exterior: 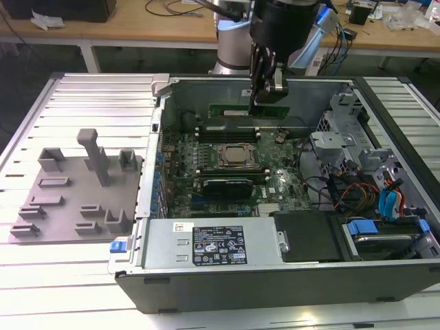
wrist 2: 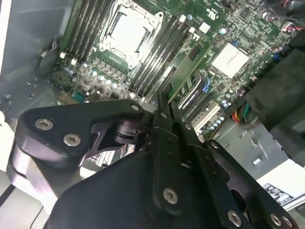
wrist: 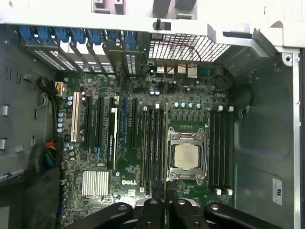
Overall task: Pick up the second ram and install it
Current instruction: 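Pick up the second ram and move it above second insertion slot, then insert the second ram into the second slot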
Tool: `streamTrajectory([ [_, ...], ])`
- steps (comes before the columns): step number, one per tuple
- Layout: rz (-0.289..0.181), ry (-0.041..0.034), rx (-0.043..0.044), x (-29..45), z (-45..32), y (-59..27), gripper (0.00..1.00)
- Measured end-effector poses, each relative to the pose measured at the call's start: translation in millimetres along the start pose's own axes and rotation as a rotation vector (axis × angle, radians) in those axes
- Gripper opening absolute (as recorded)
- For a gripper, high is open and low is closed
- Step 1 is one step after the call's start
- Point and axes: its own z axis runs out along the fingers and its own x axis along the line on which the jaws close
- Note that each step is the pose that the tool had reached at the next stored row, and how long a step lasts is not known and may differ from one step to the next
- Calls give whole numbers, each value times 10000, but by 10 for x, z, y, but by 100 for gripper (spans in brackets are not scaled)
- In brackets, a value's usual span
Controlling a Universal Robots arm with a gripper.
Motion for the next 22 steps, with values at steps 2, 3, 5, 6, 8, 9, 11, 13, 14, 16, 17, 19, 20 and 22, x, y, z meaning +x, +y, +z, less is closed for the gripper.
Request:
streamTrajectory([
  [2,0,-1,-8,4,63,-20,11],
  [3,0,-1,-13,7,106,-30,11],
  [5,0,-1,-20,11,172,-45,11],
  [6,1,-1,-23,13,213,-58,11],
  [8,2,-1,-32,19,294,-89,11],
  [9,2,-3,-36,21,324,-100,11],
  [11,3,-3,-42,25,393,-117,11],
  [13,2,1,-43,26,406,-119,11],
  [14,2,-2,-42,26,408,-119,11],
  [16,2,-1,-42,26,408,-119,11],
  [17,2,-2,-42,26,408,-119,11],
  [19,2,-2,-42,26,409,-119,11],
  [20,2,-2,-42,26,409,-119,11],
  [22,2,-2,-42,26,409,-119,11],
])
